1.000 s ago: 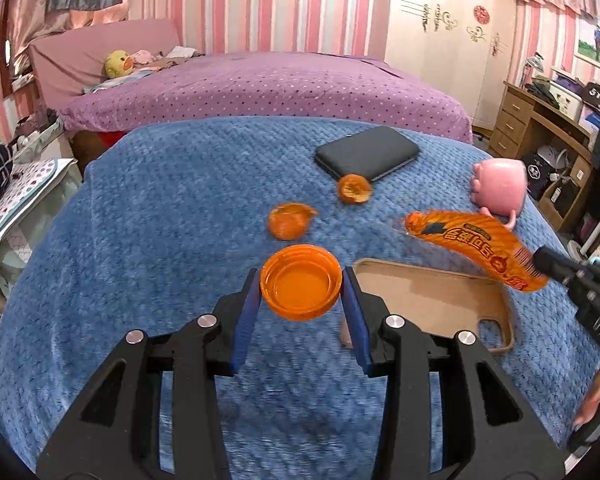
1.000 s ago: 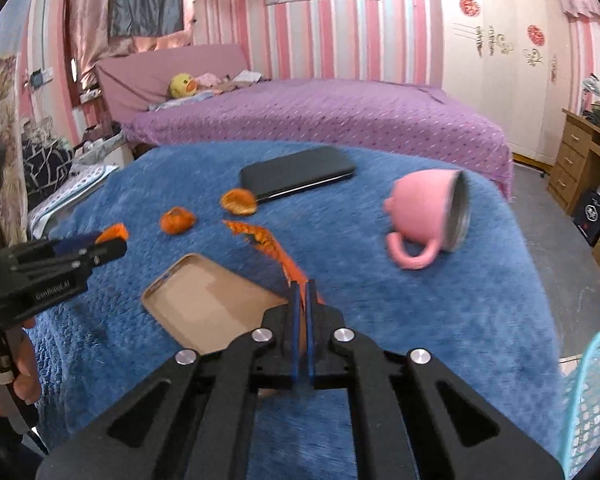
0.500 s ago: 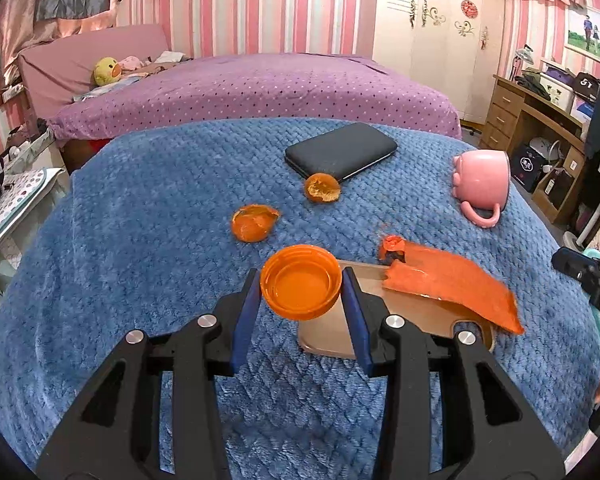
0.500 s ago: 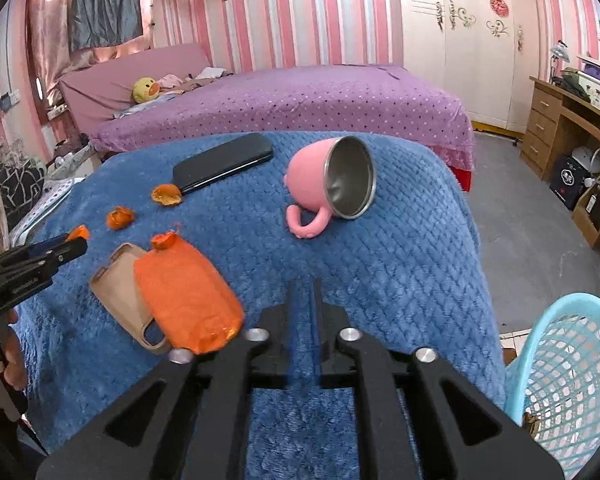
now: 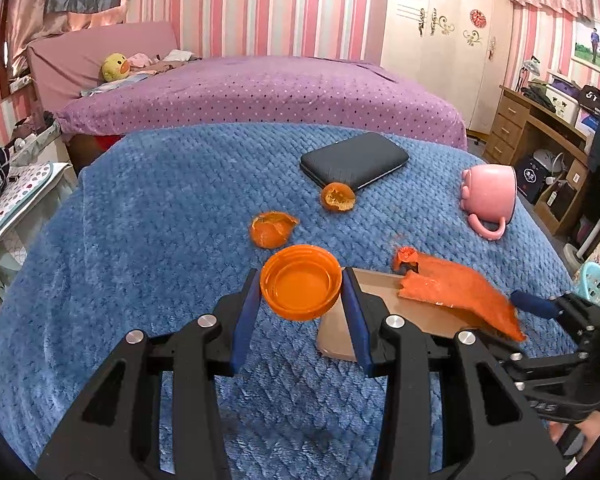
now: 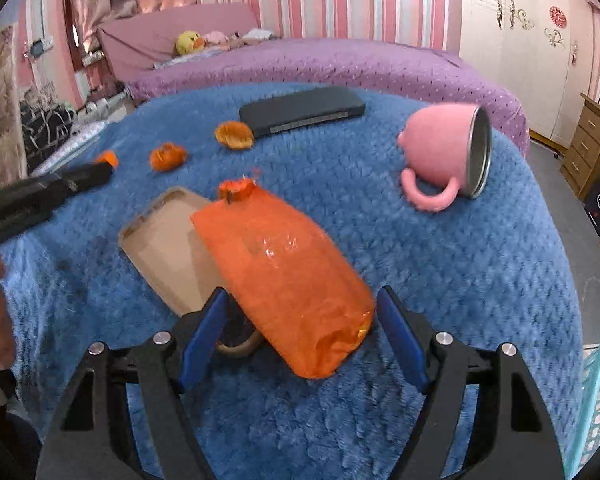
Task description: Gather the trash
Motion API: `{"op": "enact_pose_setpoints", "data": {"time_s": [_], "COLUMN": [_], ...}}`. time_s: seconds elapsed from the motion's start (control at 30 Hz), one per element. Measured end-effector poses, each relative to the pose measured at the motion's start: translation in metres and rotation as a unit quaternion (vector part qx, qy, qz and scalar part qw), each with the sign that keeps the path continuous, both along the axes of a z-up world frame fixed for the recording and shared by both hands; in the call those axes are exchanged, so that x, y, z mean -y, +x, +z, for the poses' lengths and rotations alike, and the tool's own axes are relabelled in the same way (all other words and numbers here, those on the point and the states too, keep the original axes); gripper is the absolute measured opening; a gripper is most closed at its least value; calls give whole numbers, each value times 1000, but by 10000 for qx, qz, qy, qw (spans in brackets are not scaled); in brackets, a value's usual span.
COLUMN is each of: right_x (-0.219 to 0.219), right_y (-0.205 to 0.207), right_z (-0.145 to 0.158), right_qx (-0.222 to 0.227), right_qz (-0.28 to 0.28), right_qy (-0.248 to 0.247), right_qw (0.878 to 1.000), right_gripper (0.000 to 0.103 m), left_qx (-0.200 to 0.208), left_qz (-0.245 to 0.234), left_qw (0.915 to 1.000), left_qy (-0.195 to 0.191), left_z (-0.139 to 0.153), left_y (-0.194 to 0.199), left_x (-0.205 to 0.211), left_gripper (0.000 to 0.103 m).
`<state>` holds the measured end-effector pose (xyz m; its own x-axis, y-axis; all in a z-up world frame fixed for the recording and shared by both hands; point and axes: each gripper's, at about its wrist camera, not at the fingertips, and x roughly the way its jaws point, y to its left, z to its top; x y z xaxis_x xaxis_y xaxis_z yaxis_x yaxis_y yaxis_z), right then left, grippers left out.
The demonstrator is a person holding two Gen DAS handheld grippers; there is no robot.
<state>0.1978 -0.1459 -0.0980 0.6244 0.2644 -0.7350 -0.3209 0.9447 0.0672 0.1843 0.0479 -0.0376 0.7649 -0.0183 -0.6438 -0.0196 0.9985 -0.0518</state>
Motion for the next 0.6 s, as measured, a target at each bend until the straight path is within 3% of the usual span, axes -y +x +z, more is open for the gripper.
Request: {"op": "enact_pose_setpoints", "data": {"time_s": [0.03, 0.17, 0.2, 0.27, 0.6], "right_x": [2, 8, 9, 10, 32], "right_y": [1, 2, 2, 1, -12], "right_z": [-2, -1, -1, 1, 16], "right_qx": [-58, -149, -134, -95, 197], "right_qz": [-13, 62, 75, 114, 13], "right_qy": [56, 434, 500, 612, 556], "right_qw": [10000, 9989, 9986, 9980, 9983], "right_gripper": [71, 42, 38, 20, 13], "left_qx": [3, -15, -22, -39, -12], "left_qz": [0, 26, 31, 38, 37], "left_qw": [10000, 10000, 10000, 10000, 10000], "left_qy": [-4, -59, -65, -69, -28], "left_z": [0, -1, -1, -2, 0], "left_y": [0, 0, 1, 1, 0], "left_x": [-1, -3, -4, -4, 3], "left_gripper": [40, 40, 40, 40, 40]}}
